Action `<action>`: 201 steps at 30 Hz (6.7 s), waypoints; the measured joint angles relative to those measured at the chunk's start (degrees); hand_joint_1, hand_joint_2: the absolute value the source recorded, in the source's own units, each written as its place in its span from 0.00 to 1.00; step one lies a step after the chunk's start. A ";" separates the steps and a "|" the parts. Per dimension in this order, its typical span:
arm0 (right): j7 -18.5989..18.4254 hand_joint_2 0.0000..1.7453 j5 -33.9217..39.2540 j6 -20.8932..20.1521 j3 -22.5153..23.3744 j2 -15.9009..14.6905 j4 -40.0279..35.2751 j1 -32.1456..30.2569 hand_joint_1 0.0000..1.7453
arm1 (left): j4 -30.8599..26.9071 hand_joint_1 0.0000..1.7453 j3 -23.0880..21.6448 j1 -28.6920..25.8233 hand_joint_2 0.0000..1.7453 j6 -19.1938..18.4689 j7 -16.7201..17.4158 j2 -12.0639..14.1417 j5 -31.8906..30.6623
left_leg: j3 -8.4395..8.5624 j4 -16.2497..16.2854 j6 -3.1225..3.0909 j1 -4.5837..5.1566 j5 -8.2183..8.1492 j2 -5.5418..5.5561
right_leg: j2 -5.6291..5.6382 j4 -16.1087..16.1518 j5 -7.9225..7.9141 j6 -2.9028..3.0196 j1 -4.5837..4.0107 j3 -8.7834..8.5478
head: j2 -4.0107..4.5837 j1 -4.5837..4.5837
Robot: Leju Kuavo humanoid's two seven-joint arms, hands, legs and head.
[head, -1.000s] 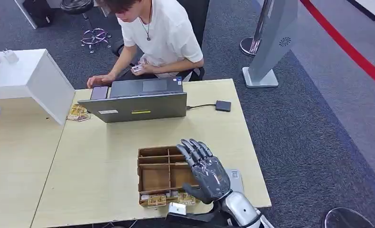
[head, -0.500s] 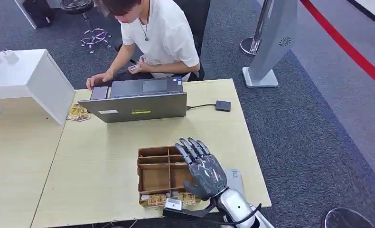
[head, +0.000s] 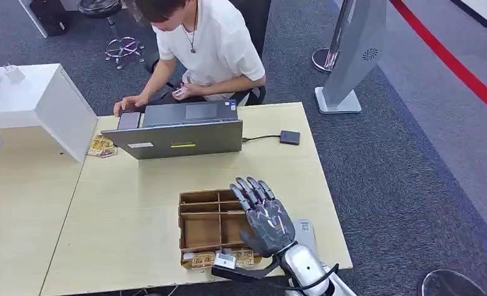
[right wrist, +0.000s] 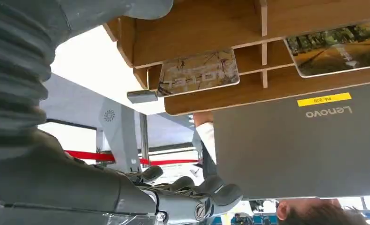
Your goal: Pass the card to the sensor for recognition and then transmit it.
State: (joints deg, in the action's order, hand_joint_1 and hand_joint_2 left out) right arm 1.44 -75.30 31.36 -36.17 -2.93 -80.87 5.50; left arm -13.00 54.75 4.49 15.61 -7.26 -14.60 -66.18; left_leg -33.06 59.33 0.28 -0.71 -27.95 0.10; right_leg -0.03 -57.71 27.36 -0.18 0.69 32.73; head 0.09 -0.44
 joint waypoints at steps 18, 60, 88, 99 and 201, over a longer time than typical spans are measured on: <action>-0.24 1.00 -0.37 0.26 0.17 0.77 1.09 0.15 0.22 | 0.00 0.00 0.00 0.01 0.00 0.00 0.04 -0.04 -0.15 | 0.00 0.00 0.00 0.00 0.00 0.00 | 0.00 0.00 0.00 0.00 0.00 0.00 | 0.00 0.00; -0.24 1.00 -0.57 0.17 0.17 2.25 4.15 1.31 0.38 | 0.00 0.00 -0.07 0.34 0.00 -0.07 0.55 -0.13 -0.85 | 0.00 0.00 0.00 0.00 0.00 0.00 | 0.00 0.00 0.00 0.00 0.00 0.00 | 0.00 0.00; -0.42 1.00 -0.46 -0.06 0.44 2.56 5.20 1.95 0.48 | 0.00 0.00 -0.07 0.38 0.00 -0.09 0.55 -0.13 -1.03 | 0.00 0.00 0.00 0.00 0.00 0.00 | 0.00 0.00 0.00 0.00 0.00 0.00 | 0.00 0.00; -0.44 1.00 -0.46 -0.22 0.61 2.60 5.27 2.35 0.55 | 0.00 0.00 -0.09 0.38 0.00 -0.13 0.55 -0.13 -1.18 | 0.00 0.00 0.00 0.00 0.00 0.00 | 0.00 0.00 0.00 0.00 0.00 0.00 | 0.00 0.00; -5.20 1.00 -4.85 3.76 9.09 4.44 -2.49 9.43 0.00 | 0.00 0.00 -0.11 0.70 0.00 0.70 0.55 -0.37 -1.66 | -0.03 0.00 0.03 0.00 0.02 0.00 | 0.00 -0.01 0.00 0.00 0.00 0.04 | 0.00 0.00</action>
State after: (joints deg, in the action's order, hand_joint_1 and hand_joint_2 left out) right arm -3.76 -80.15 35.12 -27.08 1.51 -83.36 14.93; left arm -13.00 54.64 5.19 16.31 -6.71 -14.97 -67.84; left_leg -33.08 59.34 0.31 -0.71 -27.93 0.11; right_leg -0.02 -57.73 27.35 -0.18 0.70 32.77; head 0.09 -0.44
